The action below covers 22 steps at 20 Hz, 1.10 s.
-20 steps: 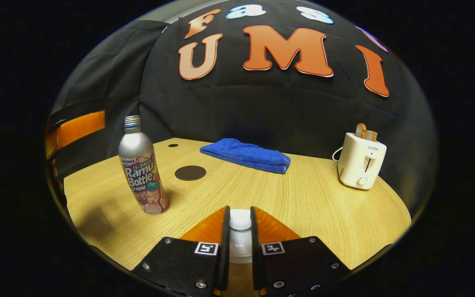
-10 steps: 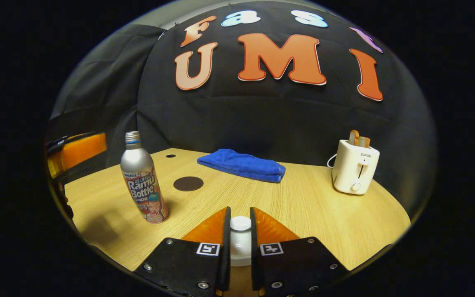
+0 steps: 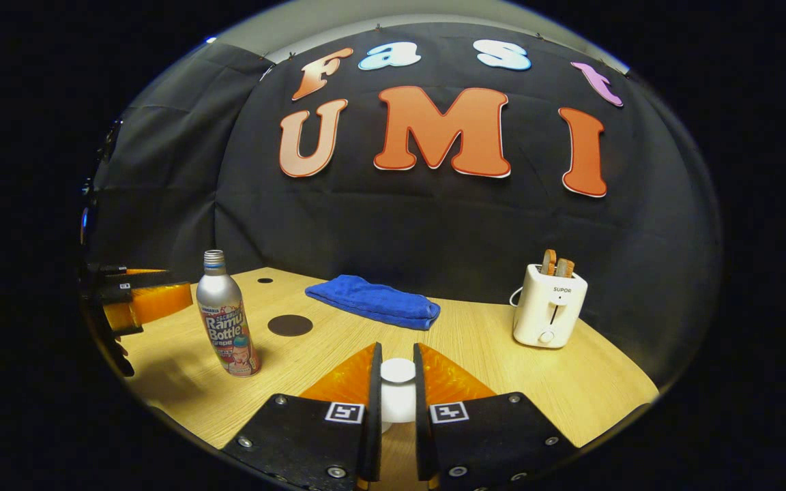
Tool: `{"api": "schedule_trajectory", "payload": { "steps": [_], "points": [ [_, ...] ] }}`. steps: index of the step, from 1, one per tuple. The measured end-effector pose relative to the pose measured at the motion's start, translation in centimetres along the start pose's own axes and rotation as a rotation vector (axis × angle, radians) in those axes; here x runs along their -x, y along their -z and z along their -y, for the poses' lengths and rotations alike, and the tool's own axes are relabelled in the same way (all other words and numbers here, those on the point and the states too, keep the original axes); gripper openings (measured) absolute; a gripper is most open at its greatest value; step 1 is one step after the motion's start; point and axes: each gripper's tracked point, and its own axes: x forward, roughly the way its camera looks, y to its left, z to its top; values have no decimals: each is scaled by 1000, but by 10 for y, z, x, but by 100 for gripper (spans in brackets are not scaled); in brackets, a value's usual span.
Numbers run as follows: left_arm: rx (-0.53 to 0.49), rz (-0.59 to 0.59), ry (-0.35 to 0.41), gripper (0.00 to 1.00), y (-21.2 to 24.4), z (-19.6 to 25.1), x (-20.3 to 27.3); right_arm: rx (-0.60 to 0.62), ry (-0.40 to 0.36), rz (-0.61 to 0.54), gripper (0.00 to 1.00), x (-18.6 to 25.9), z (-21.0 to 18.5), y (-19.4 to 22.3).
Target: Open the teacup lid with one hand, grasp the water bottle and pour water into the teacup with the other hand; after pouring, place the water bottle on the coaster and then close the teacup lid.
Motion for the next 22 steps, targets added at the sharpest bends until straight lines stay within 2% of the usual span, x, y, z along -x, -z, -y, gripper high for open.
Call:
{"api": "schedule_trajectory", "payload": {
  "steps": [6,19,22],
  "points": [
    [-74,-79,12,98,38,9,-15,-33,32,41,21,21,18,-10],
    [-37,-209,21,99,78,16,-52,-73,125,87,21,45,66,-21],
    [-28,-217,3,89,80,16,-59,-75,132,85,21,46,71,-20]
  ]
}}
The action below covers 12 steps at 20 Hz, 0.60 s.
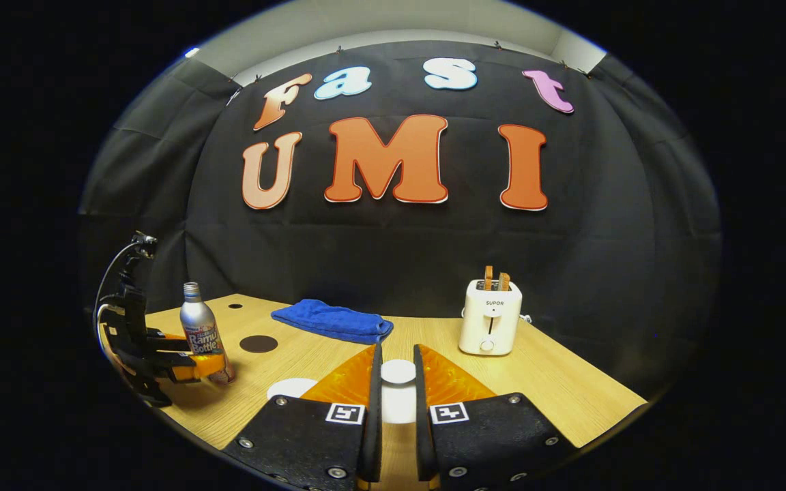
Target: Open the teacup lid with one hand, grasp the water bottle and pour water into the teacup with the other hand; after pouring, place the water bottle on the coaster and then close the teacup lid.
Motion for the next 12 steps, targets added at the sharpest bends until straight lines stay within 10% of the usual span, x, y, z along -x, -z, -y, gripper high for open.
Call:
{"api": "schedule_trajectory", "payload": {
  "steps": [12],
  "points": [
    [-248,41,-123,85,-32,-20,9,-4,21,6,21,-2,15,-3]
  ]
}}
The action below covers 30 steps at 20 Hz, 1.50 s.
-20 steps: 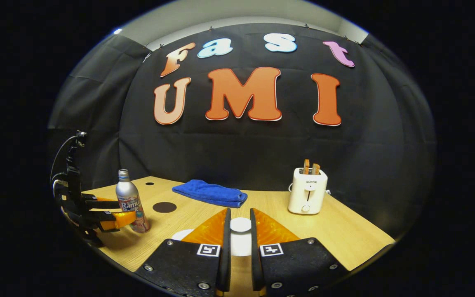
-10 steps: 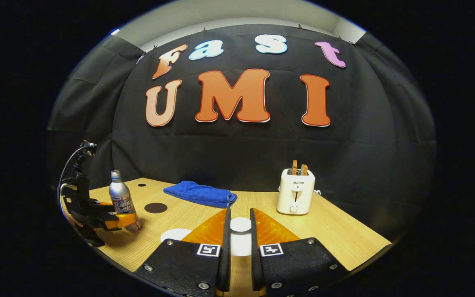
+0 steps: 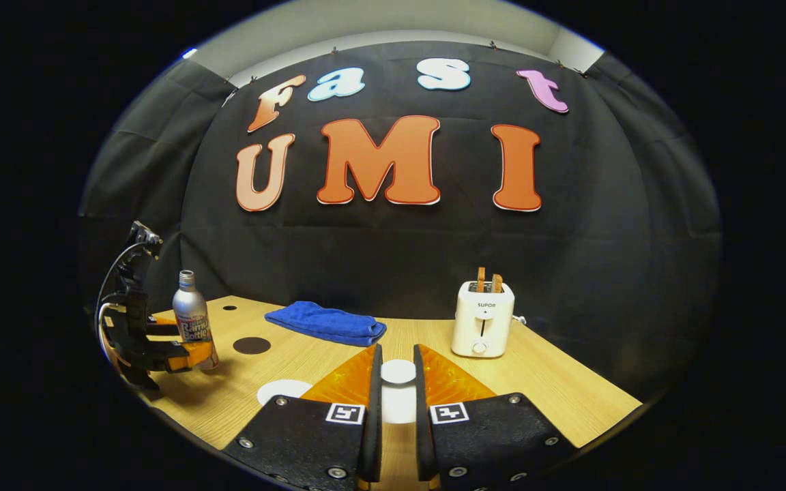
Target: Open the teacup lid with one hand, grasp the water bottle and pour water into the teacup with the other hand; after pouring, place the water bottle on the coaster and then close the teacup lid.
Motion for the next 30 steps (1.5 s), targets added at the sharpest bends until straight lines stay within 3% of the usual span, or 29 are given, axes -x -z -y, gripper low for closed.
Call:
{"api": "schedule_trajectory", "payload": {
  "steps": [4,7,9,10,12,14,17,23,24,27,29,30],
  "points": [
    [-174,35,-42,82,-12,-9,2,2,6,5,21,0,4,-1],
    [-242,45,-42,84,-19,-5,0,-3,8,7,21,-1,6,-2],
    [-299,44,-59,80,-19,-4,-4,2,10,6,21,-1,7,-1],
    [-328,47,-65,84,-19,-3,-5,5,10,5,21,-1,8,-1],
    [-387,55,-56,84,-20,4,-5,7,14,4,25,-1,9,0],
    [-440,63,-43,80,-18,10,-5,10,16,1,20,-1,11,1],
    [-540,82,-50,84,-20,16,-7,14,16,-1,21,-3,11,1],
    [-730,104,-47,80,-17,22,-12,23,18,2,21,-5,9,0],
    [-757,109,-34,84,-15,28,-16,20,18,5,21,-5,8,0],
    [-834,114,-19,80,-13,32,-17,15,28,11,21,-7,11,-2],
    [-878,126,-17,83,-16,33,-21,16,30,15,21,-6,11,-4],
    [-905,132,-25,80,-16,31,-22,18,31,16,21,-5,11,-5]
  ]
}}
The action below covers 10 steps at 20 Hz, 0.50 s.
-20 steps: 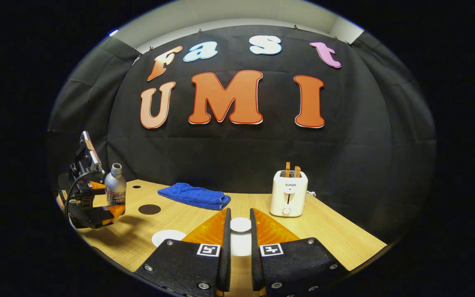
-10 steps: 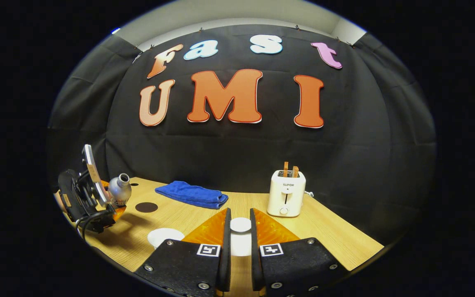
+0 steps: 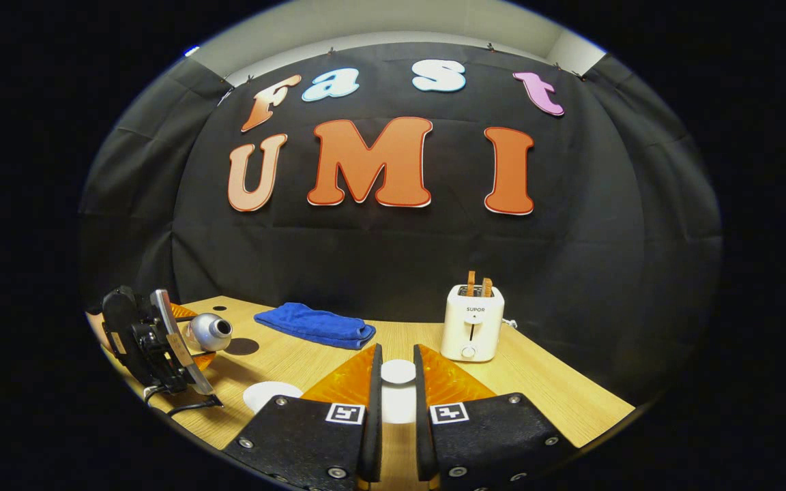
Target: Open the teacup lid with one hand, grasp the water bottle and pour water into the teacup with the other hand; after pouring, place the water bottle on the coaster and then close the teacup lid.
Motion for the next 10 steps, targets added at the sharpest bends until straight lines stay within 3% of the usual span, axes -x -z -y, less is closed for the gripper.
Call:
{"api": "schedule_trajectory", "payload": {
  "steps": [5,7,8,9,10],
  "points": [
    [-125,26,-12,80,-3,-2,-2,7,3,-5,21,-3,-1,3],
    [-175,45,0,87,-6,1,-3,12,7,-7,20,-5,1,3],
    [-202,52,-3,80,-9,2,-5,11,10,-8,21,-5,2,4],
    [-225,55,-5,83,-10,0,-4,11,9,-8,21,-5,1,4],
    [-244,56,-9,80,-9,0,-3,11,11,-4,21,-5,2,2]
  ]
}}
